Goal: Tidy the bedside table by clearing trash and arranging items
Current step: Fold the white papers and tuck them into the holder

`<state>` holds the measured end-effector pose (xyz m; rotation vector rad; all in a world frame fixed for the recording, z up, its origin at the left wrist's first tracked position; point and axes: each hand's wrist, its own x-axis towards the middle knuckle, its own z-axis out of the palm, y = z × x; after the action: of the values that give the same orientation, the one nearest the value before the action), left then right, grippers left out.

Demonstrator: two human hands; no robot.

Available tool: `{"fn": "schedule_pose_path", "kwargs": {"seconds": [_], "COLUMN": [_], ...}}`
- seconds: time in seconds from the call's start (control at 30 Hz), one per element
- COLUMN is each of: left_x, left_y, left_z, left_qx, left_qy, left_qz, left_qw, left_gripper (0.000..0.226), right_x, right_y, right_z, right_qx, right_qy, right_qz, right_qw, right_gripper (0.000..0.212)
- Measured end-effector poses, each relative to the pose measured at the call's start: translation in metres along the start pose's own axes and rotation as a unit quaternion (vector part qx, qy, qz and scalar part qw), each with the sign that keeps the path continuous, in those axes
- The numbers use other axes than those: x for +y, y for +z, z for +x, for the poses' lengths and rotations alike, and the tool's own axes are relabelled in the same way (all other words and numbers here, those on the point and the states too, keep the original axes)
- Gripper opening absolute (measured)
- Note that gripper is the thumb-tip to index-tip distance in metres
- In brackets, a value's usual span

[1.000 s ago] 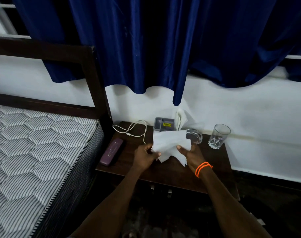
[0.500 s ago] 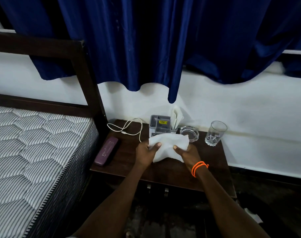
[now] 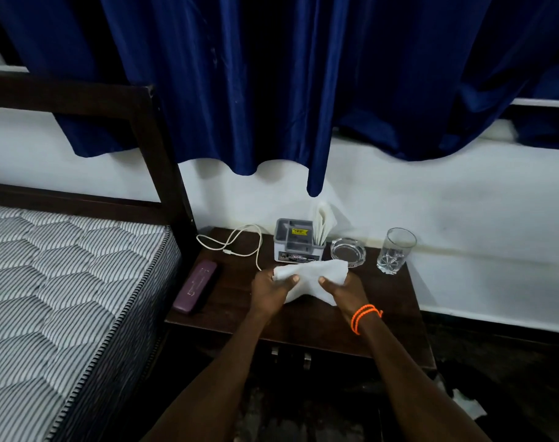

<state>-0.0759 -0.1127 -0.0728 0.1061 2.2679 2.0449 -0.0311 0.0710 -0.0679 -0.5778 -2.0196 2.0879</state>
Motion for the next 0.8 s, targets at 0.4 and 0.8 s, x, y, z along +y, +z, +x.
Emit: {"fn": "schedule_pose_path", "kwargs": {"seconds": [0.4,0.8], "left_x": [0.003,-0.001], "left_y": [0.003,-0.004], "left_z": [-0.005,-0.008], "left_qx": [0.026,0.007], "left_qy": [0.014,0.001], "left_qz": [0.056,0.09], "left_qw": [0.998,0.996], "left_gripper": [0.029,0.046], "right_x": [-0.005,-0.004], "right_y": [0.003,0.004], "right_z": [0.002,-0.006], "right_qx": [0.002,0.004], "right_qy": [0.0,-0.036], "right_qz": [-0.016,-0.104], "right_qw": [1.0,0.994], "right_gripper": [0.027,0.035]}}
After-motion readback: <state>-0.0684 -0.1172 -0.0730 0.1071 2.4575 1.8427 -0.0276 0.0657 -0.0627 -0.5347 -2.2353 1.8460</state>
